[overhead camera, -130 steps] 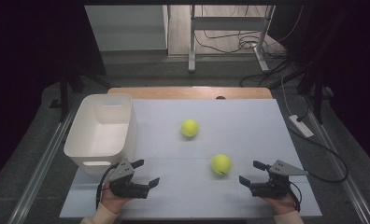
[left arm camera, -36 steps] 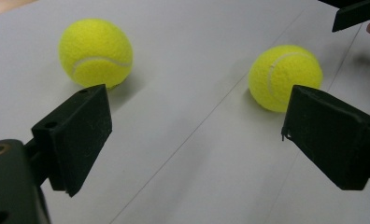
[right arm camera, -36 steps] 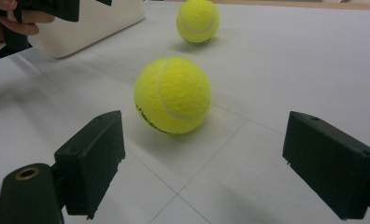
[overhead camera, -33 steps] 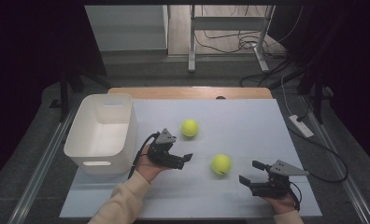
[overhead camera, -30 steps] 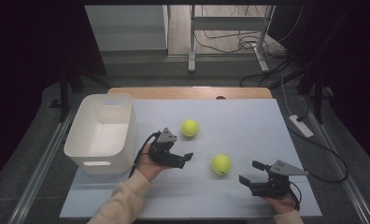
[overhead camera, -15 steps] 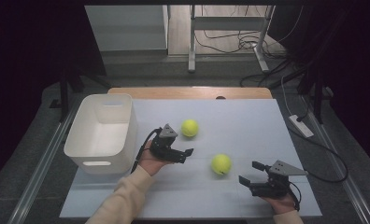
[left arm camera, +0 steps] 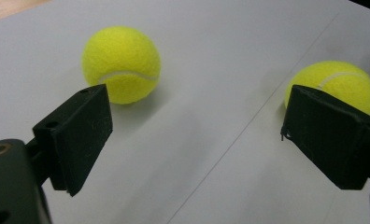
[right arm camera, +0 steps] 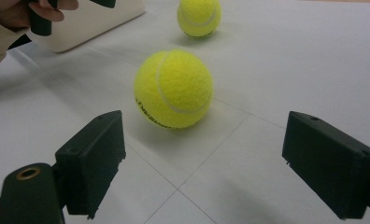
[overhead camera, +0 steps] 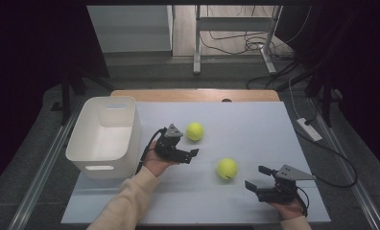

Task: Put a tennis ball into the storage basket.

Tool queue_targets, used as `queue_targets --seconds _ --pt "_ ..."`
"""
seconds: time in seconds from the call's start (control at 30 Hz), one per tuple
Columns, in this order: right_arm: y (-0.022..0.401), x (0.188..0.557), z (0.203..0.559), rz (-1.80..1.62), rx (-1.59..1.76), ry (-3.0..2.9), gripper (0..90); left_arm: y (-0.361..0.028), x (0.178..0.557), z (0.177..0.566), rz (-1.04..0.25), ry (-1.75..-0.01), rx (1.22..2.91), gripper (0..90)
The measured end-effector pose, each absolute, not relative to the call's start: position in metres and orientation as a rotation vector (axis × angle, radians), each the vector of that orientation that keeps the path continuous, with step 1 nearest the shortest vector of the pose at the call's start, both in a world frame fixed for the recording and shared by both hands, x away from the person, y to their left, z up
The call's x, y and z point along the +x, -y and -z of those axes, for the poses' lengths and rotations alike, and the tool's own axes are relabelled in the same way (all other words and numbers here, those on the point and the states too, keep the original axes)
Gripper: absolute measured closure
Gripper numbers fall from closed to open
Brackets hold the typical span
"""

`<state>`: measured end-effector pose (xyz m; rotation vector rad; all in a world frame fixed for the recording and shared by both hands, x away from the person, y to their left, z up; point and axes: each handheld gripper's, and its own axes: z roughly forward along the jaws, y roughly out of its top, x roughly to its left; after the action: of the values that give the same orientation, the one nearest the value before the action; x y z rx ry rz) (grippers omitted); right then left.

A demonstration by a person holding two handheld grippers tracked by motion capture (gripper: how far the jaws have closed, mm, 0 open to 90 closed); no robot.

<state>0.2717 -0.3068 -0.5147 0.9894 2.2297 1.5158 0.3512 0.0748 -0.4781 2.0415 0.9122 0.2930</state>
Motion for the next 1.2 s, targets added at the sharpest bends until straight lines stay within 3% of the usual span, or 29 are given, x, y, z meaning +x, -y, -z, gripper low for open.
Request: queue_targets --seconds 1.2 --pt "0.309 0.273 0.516 -1.512 0.999 -2.233 13.3 -0.066 0.391 0.486 -0.329 -0.965 2.065 9.2"
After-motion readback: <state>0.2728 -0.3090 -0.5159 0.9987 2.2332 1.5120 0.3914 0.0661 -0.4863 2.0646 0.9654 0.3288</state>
